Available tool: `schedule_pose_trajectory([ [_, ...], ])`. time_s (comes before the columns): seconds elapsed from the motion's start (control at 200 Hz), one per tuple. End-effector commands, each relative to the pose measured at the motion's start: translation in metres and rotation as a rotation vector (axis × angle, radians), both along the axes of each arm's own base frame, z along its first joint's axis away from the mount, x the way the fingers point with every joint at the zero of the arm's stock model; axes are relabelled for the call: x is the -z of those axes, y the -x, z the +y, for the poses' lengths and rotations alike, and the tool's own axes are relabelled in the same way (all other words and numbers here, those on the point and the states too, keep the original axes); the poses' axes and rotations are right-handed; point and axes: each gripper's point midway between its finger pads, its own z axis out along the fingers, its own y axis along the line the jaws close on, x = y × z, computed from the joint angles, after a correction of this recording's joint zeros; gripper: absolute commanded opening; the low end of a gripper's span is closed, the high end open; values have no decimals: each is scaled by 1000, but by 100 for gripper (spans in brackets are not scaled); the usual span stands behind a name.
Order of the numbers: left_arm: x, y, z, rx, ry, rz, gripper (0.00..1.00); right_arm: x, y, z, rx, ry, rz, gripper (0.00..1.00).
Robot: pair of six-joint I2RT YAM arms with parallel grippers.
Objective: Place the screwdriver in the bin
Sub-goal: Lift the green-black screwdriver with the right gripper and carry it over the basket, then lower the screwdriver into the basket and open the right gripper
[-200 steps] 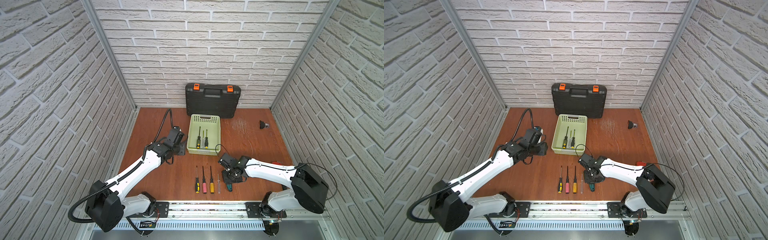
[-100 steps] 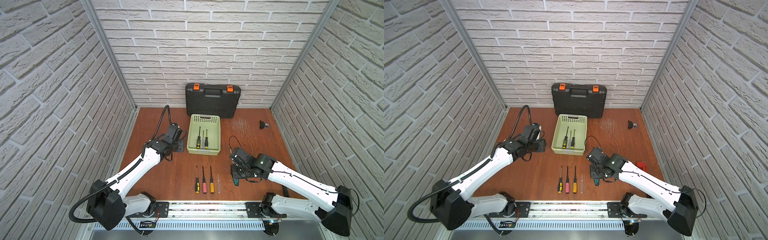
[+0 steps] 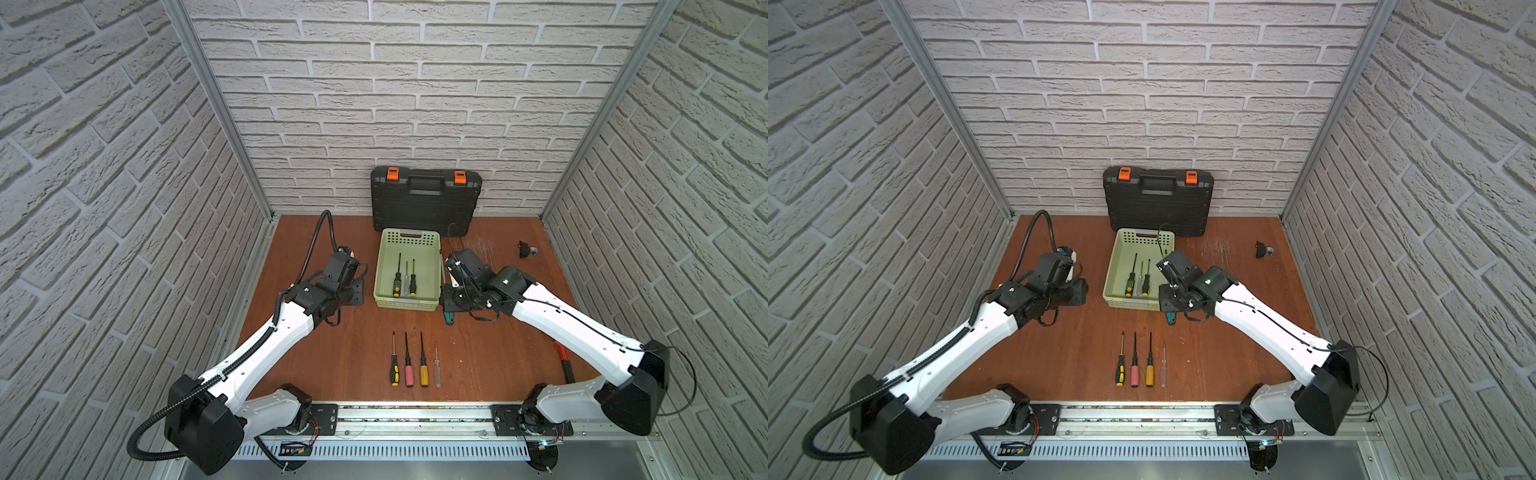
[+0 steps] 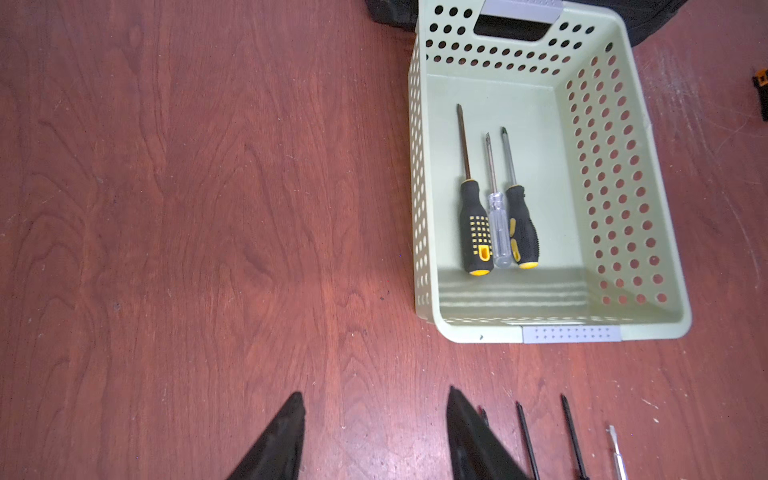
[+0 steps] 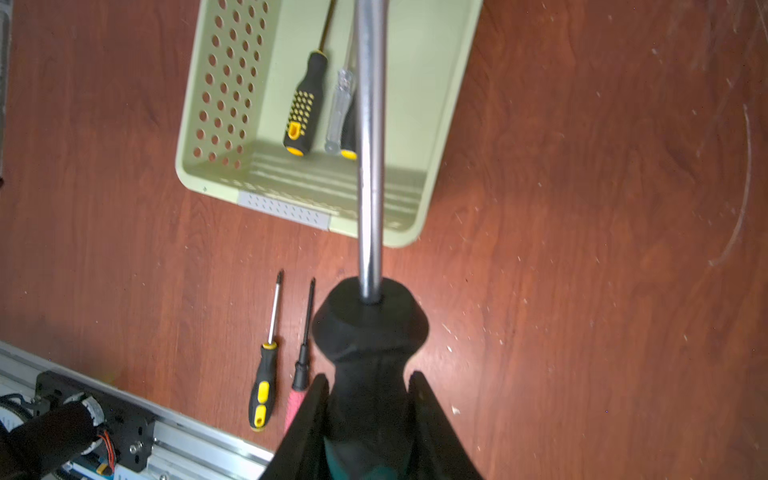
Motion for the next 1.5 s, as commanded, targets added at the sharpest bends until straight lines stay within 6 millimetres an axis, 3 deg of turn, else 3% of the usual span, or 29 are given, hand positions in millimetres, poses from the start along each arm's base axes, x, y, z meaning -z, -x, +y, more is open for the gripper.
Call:
schedule_pose_trajectory([
  [0.0, 5, 4, 9, -42, 7, 11, 56, -23, -43, 30, -82, -93, -113, 5],
  [0.12, 8, 7, 11, -65, 33, 11, 55, -23, -67, 51, -115, -132, -106, 5],
  [0.3, 17, 14, 11, -77, 75, 7, 56, -6, -90, 72, -151, -137, -55, 5],
  [0.645, 15, 26, 24, -76, 60, -29, 56, 36, -131, 64, -99, -20, -33, 5],
  [0.73, 15, 29, 28, -82, 52, -38, 56, 47, -133, 59, -90, 23, -4, 5],
  [0.755, 15, 30, 30, -83, 51, -39, 56, 63, -133, 58, -85, 48, 33, 5],
  [0.835, 15, 31, 32, -85, 53, -46, 57, 74, -133, 52, -56, 94, 75, 5],
  [1.495, 3, 36, 33, -79, 101, -93, 58, 124, -138, 33, 86, 206, 209, 6],
])
